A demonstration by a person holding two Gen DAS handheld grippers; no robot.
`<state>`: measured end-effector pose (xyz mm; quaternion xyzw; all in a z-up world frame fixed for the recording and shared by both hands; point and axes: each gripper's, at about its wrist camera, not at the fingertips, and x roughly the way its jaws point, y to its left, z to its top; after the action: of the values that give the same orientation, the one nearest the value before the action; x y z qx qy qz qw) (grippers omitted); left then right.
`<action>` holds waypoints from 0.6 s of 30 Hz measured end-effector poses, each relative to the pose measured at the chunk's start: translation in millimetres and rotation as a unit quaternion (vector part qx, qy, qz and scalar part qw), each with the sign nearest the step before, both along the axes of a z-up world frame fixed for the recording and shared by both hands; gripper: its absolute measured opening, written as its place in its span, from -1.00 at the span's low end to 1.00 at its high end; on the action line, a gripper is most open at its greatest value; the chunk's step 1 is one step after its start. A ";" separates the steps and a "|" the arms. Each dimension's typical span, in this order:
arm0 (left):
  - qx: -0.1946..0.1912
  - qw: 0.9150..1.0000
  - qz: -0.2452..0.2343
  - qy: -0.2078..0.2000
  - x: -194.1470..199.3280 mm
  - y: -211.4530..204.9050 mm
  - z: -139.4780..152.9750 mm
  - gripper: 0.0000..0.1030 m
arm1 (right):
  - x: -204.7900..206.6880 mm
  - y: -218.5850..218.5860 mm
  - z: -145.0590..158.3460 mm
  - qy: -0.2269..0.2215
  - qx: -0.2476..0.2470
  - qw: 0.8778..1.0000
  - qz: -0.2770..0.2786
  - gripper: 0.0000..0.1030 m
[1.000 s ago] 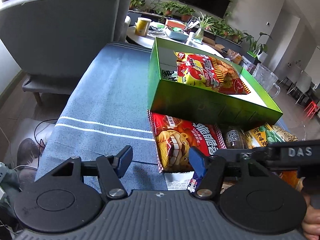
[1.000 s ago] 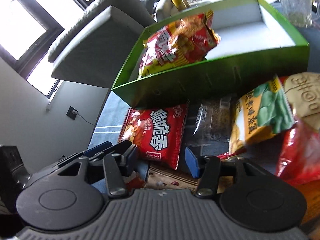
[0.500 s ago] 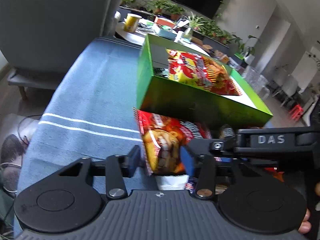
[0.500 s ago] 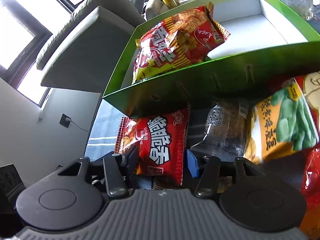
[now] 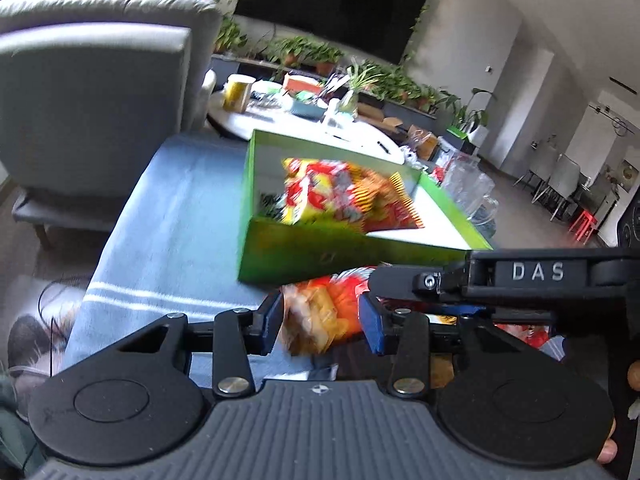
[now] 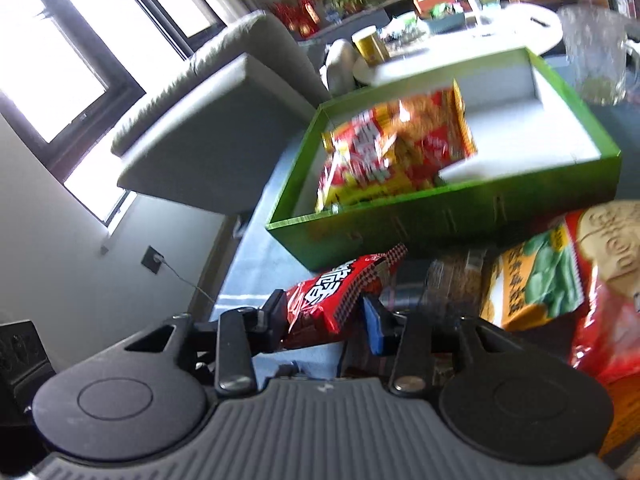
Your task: Organize snacks
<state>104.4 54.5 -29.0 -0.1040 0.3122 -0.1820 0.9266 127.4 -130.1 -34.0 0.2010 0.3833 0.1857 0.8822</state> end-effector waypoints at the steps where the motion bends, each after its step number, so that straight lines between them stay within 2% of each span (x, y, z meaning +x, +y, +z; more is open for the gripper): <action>1: -0.003 1.000 -0.008 -0.003 0.7 -3.1 2.1 -0.25 | -1.7 -2.7 3.1 -0.007 0.002 1.000 -0.001 0.45; 4: -0.015 0.999 -0.030 -0.008 3.0 -14.5 7.2 -0.25 | -1.2 -6.0 9.1 -0.016 0.025 0.999 0.012 0.45; 6: 0.003 0.999 -0.036 -0.014 3.8 -23.9 9.2 -0.24 | -0.2 -4.9 10.6 -0.017 0.029 0.999 0.024 0.44; 9: 0.036 0.999 -0.024 -0.018 3.7 -27.8 6.9 -0.21 | -0.8 -5.7 13.2 -0.032 0.003 0.999 0.007 0.44; 10: 0.036 0.999 -0.016 -0.015 4.2 -24.3 4.3 -0.12 | -0.8 -11.2 11.3 -0.032 0.003 0.999 0.001 0.44; 11: 0.033 0.999 -0.004 -0.010 5.7 -18.1 0.6 0.02 | -0.8 -16.5 10.3 -0.026 0.009 1.000 -0.004 0.44; 13: 0.027 0.999 0.024 0.004 11.2 -5.5 -6.7 0.10 | 2.7 -29.3 3.6 0.000 0.022 1.000 -0.013 0.45; 15: 0.024 0.998 0.048 0.024 18.7 5.8 -15.4 0.10 | 5.4 -34.8 -4.1 0.019 0.027 0.999 -0.020 0.46; 18: 0.016 0.997 0.059 0.045 26.8 16.1 -24.9 0.11 | 10.5 -30.4 -18.6 0.051 0.029 0.998 -0.017 0.46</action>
<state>131.2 70.5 -53.9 -0.1149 0.3494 -0.1173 0.9225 137.8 -160.5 -52.6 0.2420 0.4189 0.1707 0.8584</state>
